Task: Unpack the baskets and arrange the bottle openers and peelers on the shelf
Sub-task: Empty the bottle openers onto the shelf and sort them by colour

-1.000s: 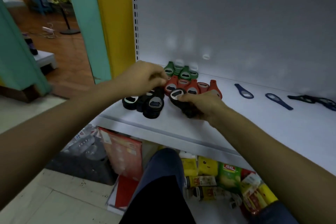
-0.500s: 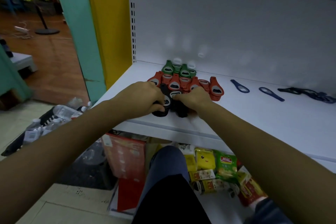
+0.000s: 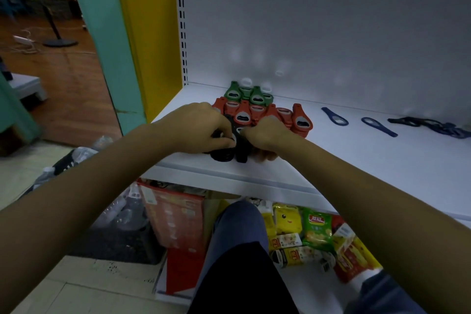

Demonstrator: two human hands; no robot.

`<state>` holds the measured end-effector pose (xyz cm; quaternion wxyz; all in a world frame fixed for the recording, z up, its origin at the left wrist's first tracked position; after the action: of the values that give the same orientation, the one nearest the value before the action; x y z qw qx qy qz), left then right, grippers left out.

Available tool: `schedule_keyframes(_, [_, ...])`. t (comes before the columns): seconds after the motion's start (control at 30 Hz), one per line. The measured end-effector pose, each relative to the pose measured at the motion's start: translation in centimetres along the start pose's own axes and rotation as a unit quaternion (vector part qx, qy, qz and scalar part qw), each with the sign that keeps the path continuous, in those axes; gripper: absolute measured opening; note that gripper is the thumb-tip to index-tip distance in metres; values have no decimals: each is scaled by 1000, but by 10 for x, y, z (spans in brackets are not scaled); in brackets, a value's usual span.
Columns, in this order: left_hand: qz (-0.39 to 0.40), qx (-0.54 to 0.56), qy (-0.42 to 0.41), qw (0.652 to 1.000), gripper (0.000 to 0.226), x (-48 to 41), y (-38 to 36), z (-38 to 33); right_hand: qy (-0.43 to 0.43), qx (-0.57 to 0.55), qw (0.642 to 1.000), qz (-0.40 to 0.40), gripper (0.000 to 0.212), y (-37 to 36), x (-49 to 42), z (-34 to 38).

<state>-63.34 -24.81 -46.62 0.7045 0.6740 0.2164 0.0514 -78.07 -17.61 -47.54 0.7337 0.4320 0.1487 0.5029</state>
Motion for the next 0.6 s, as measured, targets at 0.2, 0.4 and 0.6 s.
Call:
schedule_keyframes(0.2, [-148, -8, -21, 989, 26, -44, 17, -31, 81, 25, 979, -188, 29, 37, 9, -23])
schedule_keyframes(0.4, [-165, 150, -71, 972, 21, -141, -11, -117, 7, -7, 958, -285, 15, 102, 11, -121])
schedule_keyframes(0.6, [-62, 354, -26, 933, 26, -231, -73, -195, -109, 33, 947, -300, 35, 141, 18, -249])
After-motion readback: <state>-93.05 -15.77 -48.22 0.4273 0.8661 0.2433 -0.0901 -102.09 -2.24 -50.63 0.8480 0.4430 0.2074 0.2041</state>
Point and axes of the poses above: each hand's wrist, its own x-axis away from the middle knuckle, its own y-axis out of the back of the hand, z = x × y, the point moved 1 cm from there along -x, towards the middle knuckle
